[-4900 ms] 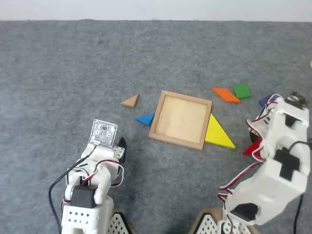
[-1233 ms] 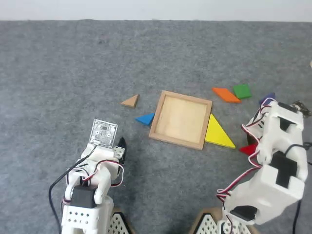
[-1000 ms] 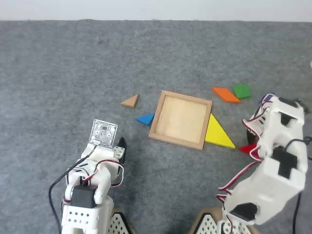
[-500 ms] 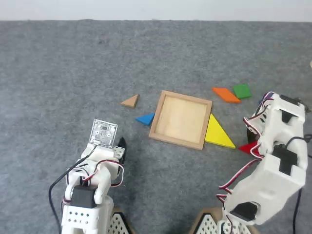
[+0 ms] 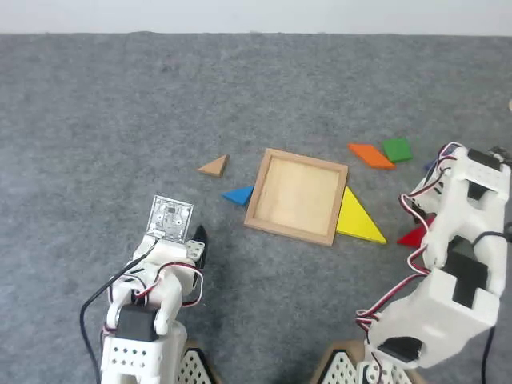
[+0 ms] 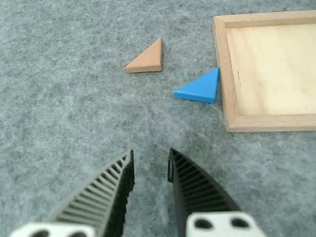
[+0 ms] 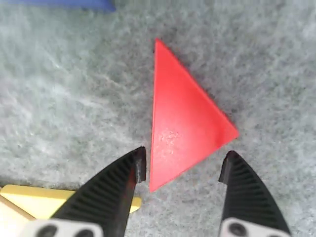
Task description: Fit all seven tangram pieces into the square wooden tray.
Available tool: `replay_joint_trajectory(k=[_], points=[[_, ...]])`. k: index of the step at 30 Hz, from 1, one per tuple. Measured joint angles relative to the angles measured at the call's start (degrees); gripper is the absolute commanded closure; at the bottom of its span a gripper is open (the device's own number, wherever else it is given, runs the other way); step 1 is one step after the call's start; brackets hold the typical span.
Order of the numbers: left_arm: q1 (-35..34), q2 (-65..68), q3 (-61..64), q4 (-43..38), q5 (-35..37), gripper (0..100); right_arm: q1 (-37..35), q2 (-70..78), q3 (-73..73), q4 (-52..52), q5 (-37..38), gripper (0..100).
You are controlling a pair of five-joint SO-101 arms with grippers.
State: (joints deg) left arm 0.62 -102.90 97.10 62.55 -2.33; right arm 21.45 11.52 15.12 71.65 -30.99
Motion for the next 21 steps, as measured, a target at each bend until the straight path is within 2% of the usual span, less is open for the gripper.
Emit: replay_joint_trajectory(k=[6,14,21], points=[[0.00,0.00,0.00,0.00,0.00,89,0.79,-0.09,0.00,0.00,1.85,60.7],[0.00,0.00,0.00,0.00,0.00,89,0.70,0.44,0.00,-2.90,3.16,63.1],[0.00,0.00,0.00,0.00,0.00,89,0.62,9.05,-2.02,-5.36,3.16,63.2]])
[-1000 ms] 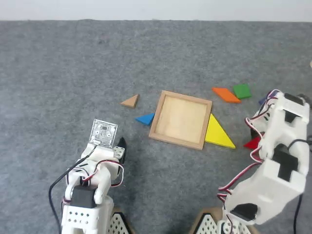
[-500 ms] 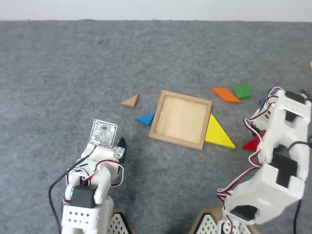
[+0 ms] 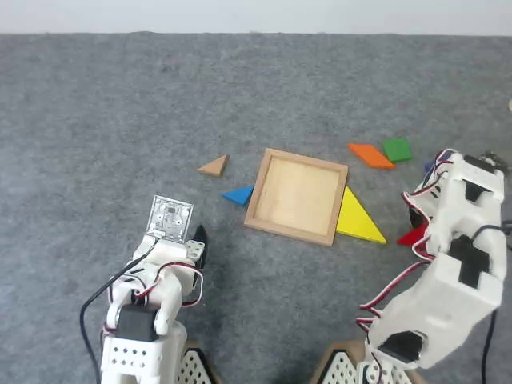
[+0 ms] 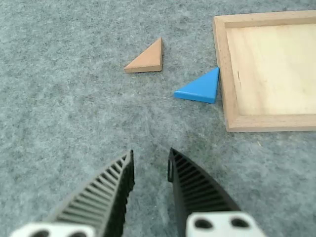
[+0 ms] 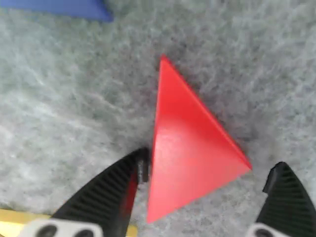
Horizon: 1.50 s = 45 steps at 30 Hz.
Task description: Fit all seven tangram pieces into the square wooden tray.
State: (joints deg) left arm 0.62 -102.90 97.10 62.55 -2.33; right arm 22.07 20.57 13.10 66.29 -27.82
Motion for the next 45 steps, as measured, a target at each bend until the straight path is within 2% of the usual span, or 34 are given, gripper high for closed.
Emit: replay_joint_trajectory(k=[5,10,17,24,35,45], points=[[0.00,0.00,0.00,0.00,0.00,89,-0.09,2.81,-3.96,2.37,0.09,64.0],[0.00,0.00,0.00,0.00,0.00,89,-0.09,3.43,-4.40,2.46,0.26,70.8],[0.00,0.00,0.00,0.00,0.00,89,0.09,3.87,-4.48,2.46,0.26,71.5],[0.00,0.00,0.00,0.00,0.00,89,0.26,4.04,-4.92,2.73,1.41,82.4],[0.00,0.00,0.00,0.00,0.00,89,0.35,3.78,-5.45,4.22,4.22,83.0],[0.00,0.00,0.00,0.00,0.00,89,-1.23,-2.37,-5.80,7.56,5.89,83.0]])
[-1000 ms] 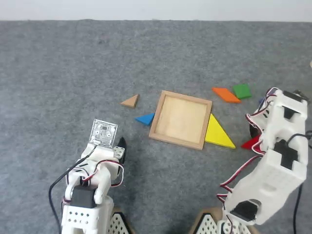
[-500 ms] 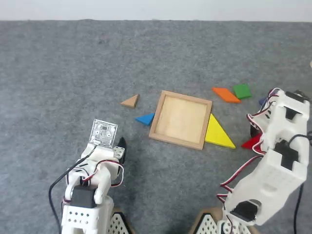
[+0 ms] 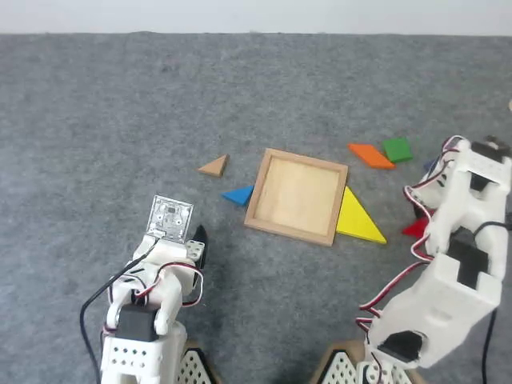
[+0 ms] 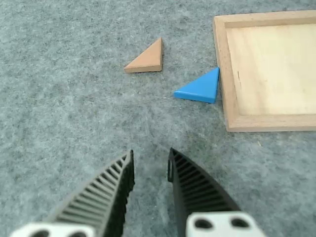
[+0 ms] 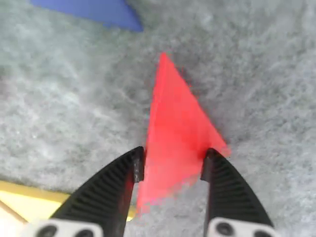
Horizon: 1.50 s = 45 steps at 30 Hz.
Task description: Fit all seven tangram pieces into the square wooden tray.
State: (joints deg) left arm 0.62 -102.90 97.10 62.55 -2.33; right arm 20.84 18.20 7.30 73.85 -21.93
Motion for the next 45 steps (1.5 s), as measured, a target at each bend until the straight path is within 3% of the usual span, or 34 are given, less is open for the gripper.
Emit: replay_joint_trajectory(k=[7,16,39,42,45], points=[[0.00,0.00,0.00,0.00,0.00,89,-6.15,-0.70,0.00,1.93,0.09,82.5],[0.00,0.00,0.00,0.00,0.00,89,0.44,-1.49,0.00,1.93,0.09,70.2],[0.00,0.00,0.00,0.00,0.00,89,-0.53,9.76,-5.45,0.00,-0.18,70.5],[0.00,0.00,0.00,0.00,0.00,89,-0.62,9.93,-6.42,0.18,-0.18,80.0],[0.00,0.00,0.00,0.00,0.00,89,-0.35,10.46,-9.23,1.85,0.09,99.4]])
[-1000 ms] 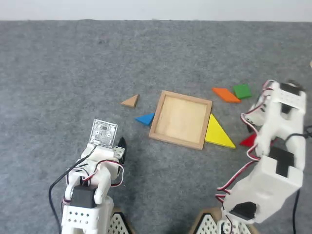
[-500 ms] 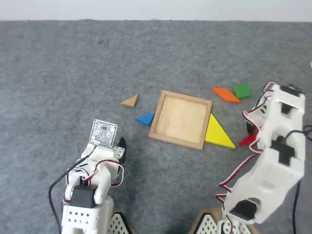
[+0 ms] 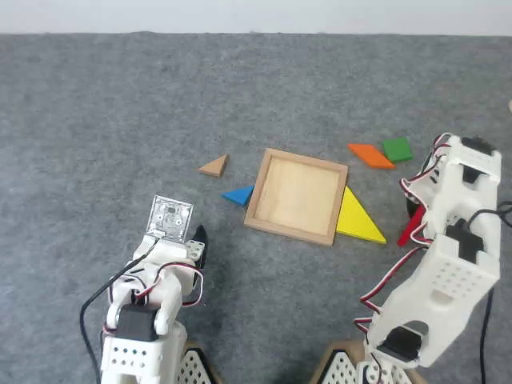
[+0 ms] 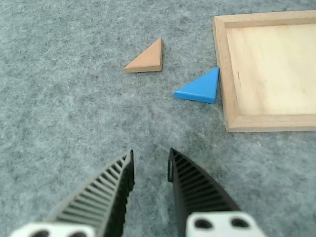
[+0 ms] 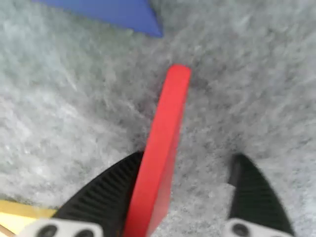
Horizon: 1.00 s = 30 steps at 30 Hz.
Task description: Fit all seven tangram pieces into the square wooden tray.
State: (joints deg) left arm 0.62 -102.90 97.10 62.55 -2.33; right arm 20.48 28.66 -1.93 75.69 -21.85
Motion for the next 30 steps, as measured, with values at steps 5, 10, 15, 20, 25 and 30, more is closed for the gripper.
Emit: replay_joint_trajectory(k=[5,10,15,20,25,30], points=[[0.00,0.00,0.00,0.00,0.00,89,-0.35,0.79,-5.45,3.69,8.70,98.4],[0.00,0.00,0.00,0.00,0.00,89,-1.67,0.79,-8.00,7.03,16.88,99.1],[0.00,0.00,0.00,0.00,0.00,89,-6.24,-0.62,-10.90,11.16,21.54,99.1],[0.00,0.00,0.00,0.00,0.00,89,-13.63,-9.14,-11.60,15.65,21.89,99.1],[0.00,0.00,0.00,0.00,0.00,89,-25.32,-15.21,-11.78,17.41,21.89,99.1],[0.00,0.00,0.00,0.00,0.00,89,-37.45,-15.65,-11.78,16.00,21.98,99.1]])
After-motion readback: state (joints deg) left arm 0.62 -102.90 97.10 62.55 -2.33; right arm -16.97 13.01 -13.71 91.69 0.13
